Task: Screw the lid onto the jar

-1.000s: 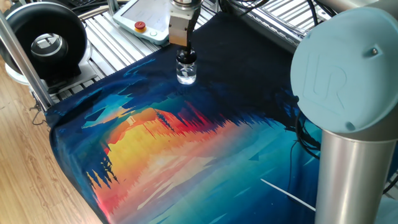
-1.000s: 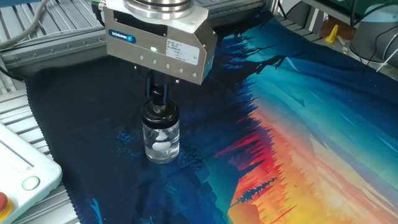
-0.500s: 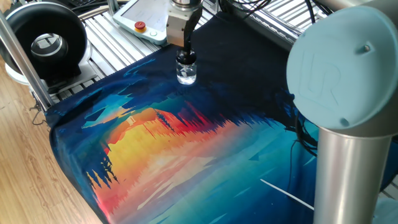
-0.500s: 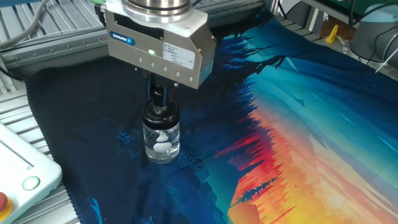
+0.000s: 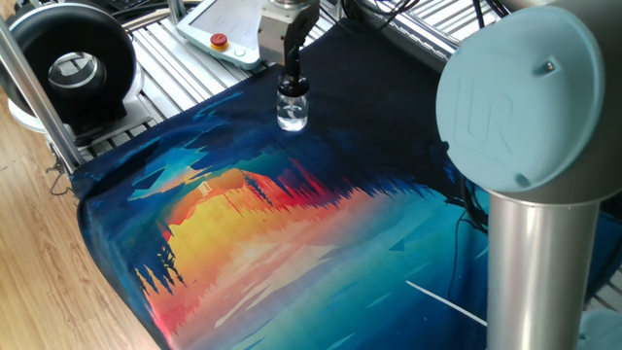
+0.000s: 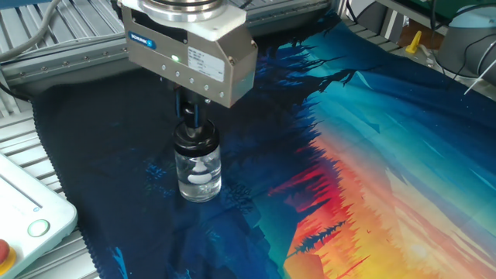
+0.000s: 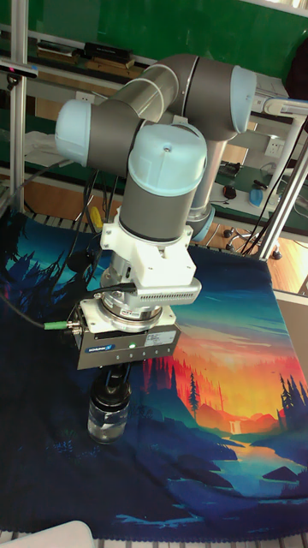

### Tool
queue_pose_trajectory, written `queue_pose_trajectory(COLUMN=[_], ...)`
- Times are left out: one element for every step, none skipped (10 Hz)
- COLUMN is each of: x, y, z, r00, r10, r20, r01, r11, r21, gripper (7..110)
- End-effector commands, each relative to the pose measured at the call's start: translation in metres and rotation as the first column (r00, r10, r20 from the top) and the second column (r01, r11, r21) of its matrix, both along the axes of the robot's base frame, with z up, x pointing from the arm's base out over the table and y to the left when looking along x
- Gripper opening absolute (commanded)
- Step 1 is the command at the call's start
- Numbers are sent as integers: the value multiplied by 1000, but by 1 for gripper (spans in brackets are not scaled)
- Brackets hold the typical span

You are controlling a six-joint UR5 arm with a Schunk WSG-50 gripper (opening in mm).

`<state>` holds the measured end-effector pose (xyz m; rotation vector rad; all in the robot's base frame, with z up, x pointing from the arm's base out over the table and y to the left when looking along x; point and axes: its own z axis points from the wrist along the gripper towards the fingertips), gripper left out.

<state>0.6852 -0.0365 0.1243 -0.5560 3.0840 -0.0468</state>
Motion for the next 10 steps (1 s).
queue_pose_trajectory(x=[1,-1,-1,3,6,8,8,9,11,9], y=[5,13,15,11,7,2,-1,-3,-5,-3], z=[0,-1,-2,-2,-1,0,1,2,1,1], r00=[995,987,977,971,968,966,965,963,960,960], r10=[-99,-160,-211,-236,-250,-259,-264,-271,-280,-281], r20=[-3,-19,-25,-17,-12,-8,-7,-5,1,-4], r01=[99,161,212,237,250,259,264,271,280,281], r11=[995,985,975,970,966,965,964,962,960,959], r21=[25,56,62,59,58,46,37,30,25,28], gripper=[7,7,7,7,7,7,7,7,7,7])
